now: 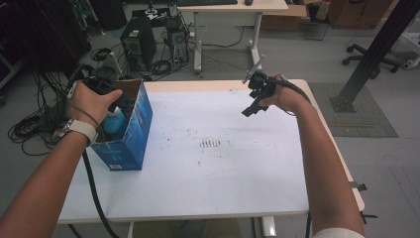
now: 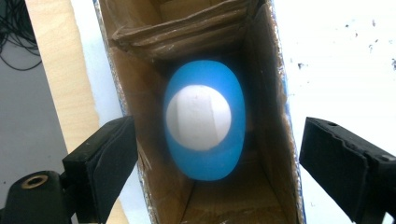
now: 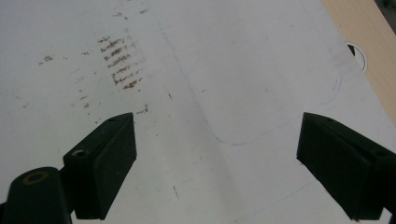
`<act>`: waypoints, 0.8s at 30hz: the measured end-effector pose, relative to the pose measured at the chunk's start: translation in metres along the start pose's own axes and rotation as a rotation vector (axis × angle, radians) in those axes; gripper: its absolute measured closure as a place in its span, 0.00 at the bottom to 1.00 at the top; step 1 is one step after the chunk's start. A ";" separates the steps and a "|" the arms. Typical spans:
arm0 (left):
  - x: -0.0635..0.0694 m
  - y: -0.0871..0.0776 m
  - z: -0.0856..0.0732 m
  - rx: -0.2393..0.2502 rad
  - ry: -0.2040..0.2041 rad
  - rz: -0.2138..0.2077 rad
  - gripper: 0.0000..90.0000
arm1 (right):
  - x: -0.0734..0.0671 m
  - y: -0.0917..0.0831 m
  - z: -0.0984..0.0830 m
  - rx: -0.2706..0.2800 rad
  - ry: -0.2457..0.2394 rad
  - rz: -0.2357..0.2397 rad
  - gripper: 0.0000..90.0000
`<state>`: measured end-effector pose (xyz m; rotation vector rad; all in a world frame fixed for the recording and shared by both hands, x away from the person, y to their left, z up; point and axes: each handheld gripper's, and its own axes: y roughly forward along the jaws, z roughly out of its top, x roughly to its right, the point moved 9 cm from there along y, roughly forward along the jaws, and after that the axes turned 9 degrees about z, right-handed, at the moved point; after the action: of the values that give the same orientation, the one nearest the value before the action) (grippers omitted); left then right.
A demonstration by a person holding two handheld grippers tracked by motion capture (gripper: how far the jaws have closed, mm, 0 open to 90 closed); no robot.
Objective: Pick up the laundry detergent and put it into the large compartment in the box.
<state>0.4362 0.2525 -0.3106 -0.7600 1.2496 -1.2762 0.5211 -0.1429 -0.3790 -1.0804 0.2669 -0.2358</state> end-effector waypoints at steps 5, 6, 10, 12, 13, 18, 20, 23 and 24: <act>-0.001 -0.006 -0.001 0.008 0.016 -0.006 0.13 | 0.000 -0.001 0.000 0.003 -0.003 0.000 0.13; -0.001 -0.007 0.000 0.011 0.019 -0.009 0.12 | -0.001 -0.001 0.000 0.003 -0.003 0.000 0.13; -0.001 -0.012 -0.001 0.015 0.039 -0.009 0.11 | -0.002 -0.002 0.000 0.003 -0.002 -0.001 0.13; 0.000 -0.015 -0.001 0.020 0.052 -0.013 0.10 | -0.002 -0.003 0.000 0.004 -0.003 -0.002 0.13; 0.001 -0.016 -0.001 0.021 0.056 -0.016 0.10 | -0.002 -0.003 0.000 0.004 -0.003 -0.002 0.13; 0.007 -0.023 -0.001 0.038 0.096 -0.042 0.09 | -0.003 -0.004 0.000 0.004 -0.002 -0.004 0.13; 0.010 -0.027 -0.001 0.044 0.115 -0.042 0.09 | -0.003 -0.005 0.000 0.004 -0.002 -0.004 0.13; 0.012 -0.033 -0.001 0.056 0.127 -0.044 0.09 | -0.004 -0.006 0.000 0.004 -0.002 -0.005 0.13; 0.013 -0.034 -0.001 0.057 0.129 -0.046 0.09 | -0.004 -0.006 0.000 0.003 -0.003 -0.005 0.13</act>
<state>0.4244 0.2333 -0.2817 -0.6779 1.2993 -1.4109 0.5171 -0.1445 -0.3732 -1.0780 0.2612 -0.2392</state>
